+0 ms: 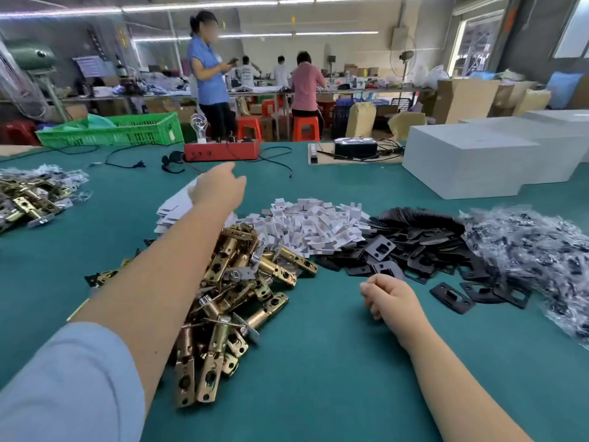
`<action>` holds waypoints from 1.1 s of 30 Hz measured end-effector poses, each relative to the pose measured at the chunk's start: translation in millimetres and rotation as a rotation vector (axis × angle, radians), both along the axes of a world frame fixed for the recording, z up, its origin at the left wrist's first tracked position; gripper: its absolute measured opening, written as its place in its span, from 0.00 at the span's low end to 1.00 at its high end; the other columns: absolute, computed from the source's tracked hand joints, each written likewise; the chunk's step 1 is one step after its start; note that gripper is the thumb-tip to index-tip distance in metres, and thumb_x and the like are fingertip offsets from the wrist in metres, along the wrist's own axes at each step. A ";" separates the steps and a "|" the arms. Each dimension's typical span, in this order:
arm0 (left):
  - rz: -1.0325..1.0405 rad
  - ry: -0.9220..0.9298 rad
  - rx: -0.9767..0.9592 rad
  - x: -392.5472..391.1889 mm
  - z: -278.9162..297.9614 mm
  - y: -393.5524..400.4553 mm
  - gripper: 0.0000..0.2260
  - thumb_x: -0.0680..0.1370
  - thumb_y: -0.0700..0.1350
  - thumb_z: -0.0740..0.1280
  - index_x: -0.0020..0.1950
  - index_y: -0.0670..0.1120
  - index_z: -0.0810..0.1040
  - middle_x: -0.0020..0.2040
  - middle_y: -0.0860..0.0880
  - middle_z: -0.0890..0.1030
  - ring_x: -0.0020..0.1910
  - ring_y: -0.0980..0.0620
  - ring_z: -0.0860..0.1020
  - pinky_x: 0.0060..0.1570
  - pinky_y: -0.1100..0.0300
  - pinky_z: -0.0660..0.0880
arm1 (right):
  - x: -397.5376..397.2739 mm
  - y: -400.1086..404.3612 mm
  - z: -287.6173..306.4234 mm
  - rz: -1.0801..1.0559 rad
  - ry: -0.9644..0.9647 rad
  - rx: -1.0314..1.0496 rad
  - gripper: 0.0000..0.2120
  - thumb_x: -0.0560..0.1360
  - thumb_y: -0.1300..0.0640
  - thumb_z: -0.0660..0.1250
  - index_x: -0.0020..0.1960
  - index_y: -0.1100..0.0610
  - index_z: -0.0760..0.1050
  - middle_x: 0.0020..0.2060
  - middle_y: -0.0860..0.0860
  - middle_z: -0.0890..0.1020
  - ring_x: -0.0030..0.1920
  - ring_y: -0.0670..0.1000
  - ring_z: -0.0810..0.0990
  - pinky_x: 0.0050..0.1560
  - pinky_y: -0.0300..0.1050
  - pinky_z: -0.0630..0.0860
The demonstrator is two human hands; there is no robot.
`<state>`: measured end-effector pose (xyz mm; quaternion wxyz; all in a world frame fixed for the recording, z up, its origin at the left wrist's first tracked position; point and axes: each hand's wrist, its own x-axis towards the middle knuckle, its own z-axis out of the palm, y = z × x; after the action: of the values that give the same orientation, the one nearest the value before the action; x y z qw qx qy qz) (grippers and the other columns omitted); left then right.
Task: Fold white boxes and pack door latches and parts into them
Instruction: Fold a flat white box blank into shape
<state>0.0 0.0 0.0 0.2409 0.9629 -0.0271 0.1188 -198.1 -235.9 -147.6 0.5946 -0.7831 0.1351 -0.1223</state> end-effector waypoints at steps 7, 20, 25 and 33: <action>0.296 0.331 0.470 16.9 -10.6 15.6 0.23 0.82 0.47 0.57 0.77 0.47 0.61 0.79 0.41 0.56 0.77 0.34 0.52 0.70 0.30 0.47 | 0.6 0.6 1.2 0.003 0.010 0.022 0.10 0.76 0.59 0.65 0.36 0.53 0.76 0.25 0.44 0.75 0.25 0.44 0.70 0.28 0.35 0.69; 0.232 0.153 0.482 25.4 -9.2 25.9 0.08 0.76 0.47 0.68 0.46 0.44 0.72 0.44 0.45 0.74 0.43 0.45 0.74 0.28 0.58 0.64 | -1.7 2.5 6.4 -0.020 0.032 0.021 0.08 0.76 0.60 0.65 0.38 0.56 0.77 0.26 0.45 0.75 0.26 0.43 0.71 0.28 0.34 0.71; 0.178 0.101 0.493 29.6 -6.4 29.6 0.12 0.77 0.42 0.66 0.37 0.43 0.68 0.41 0.44 0.75 0.37 0.45 0.72 0.31 0.57 0.66 | -1.6 3.2 9.5 -0.037 0.038 0.022 0.08 0.76 0.60 0.64 0.39 0.57 0.78 0.27 0.46 0.76 0.26 0.43 0.71 0.29 0.35 0.71; 0.083 -0.108 0.586 2.5 24.9 18.1 0.05 0.79 0.35 0.59 0.45 0.39 0.74 0.44 0.41 0.75 0.46 0.40 0.76 0.43 0.53 0.69 | -3.1 4.1 10.0 -0.034 0.037 0.034 0.08 0.76 0.60 0.64 0.39 0.57 0.77 0.26 0.45 0.75 0.26 0.44 0.71 0.29 0.34 0.71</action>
<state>2.5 18.1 24.9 -0.0539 0.9840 -0.0337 0.1667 -201.2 -231.8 -137.6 0.6030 -0.7727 0.1613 -0.1156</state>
